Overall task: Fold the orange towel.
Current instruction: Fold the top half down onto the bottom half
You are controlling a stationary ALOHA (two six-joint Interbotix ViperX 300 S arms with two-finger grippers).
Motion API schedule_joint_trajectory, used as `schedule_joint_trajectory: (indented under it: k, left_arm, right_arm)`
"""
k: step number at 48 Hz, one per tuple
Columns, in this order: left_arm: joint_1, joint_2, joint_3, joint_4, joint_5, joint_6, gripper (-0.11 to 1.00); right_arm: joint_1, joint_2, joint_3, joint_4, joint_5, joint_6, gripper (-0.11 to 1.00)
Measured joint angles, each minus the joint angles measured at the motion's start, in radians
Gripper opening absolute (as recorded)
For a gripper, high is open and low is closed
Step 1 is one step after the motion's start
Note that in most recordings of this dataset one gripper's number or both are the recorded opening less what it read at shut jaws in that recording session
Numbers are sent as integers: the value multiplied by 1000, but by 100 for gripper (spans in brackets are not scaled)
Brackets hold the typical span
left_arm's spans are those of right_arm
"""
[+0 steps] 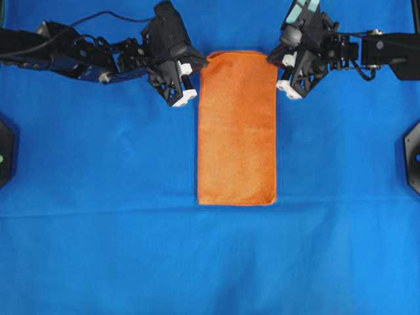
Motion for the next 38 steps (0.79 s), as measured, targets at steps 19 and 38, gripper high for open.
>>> schedule_joint_trajectory:
  k: [19, 38]
  left_arm:
    - [-3, -26, 9, -2, 26, 12, 2]
    - [-150, -230, 78, 0, 118, 5, 2]
  right_arm:
    - [6, -40, 9, 2, 5, 20, 3]
    - [206, -265, 98, 61, 137, 52, 3]
